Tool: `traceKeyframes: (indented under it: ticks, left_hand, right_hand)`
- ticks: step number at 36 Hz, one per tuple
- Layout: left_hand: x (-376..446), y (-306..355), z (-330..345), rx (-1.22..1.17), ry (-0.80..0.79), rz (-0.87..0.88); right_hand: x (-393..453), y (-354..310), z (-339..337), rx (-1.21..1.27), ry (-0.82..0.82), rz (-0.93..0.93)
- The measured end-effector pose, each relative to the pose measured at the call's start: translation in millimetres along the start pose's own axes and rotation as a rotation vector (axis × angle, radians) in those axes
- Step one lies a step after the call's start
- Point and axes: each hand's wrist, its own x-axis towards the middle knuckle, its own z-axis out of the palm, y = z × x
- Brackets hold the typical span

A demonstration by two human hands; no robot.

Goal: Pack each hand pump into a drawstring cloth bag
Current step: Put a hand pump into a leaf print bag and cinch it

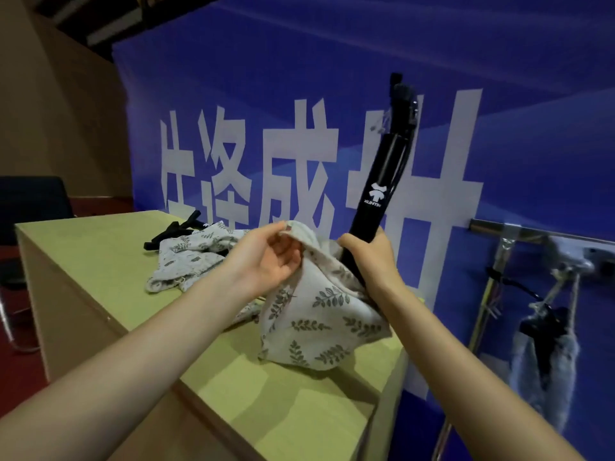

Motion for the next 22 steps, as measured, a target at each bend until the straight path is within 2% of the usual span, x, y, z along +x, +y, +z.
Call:
traceKeyframes:
  ticks: [6,9,14,22]
  left_hand:
    - [-5.8,6.0,3.2,-0.116,-0.066,0.001]
    - [-8.6,11.9,3.1,-0.100,-0.144,0.051]
    - [-9.4,22.2,-1.6,-0.091,-0.194,0.072]
    - [-17.0,40.6,1.3,0.133,-0.239,0.318]
  right_hand:
    - [-0.9,2.3,2.7,0.006,-0.030,-0.089]
    - [-3.7,-2.0,6.6,0.142,-0.006,-0.135]
    - [-9.4,-9.7,14.5,0.163,-0.043,-0.164]
    - [-13.4,-20.4,22.2,0.187,-0.065,-0.268]
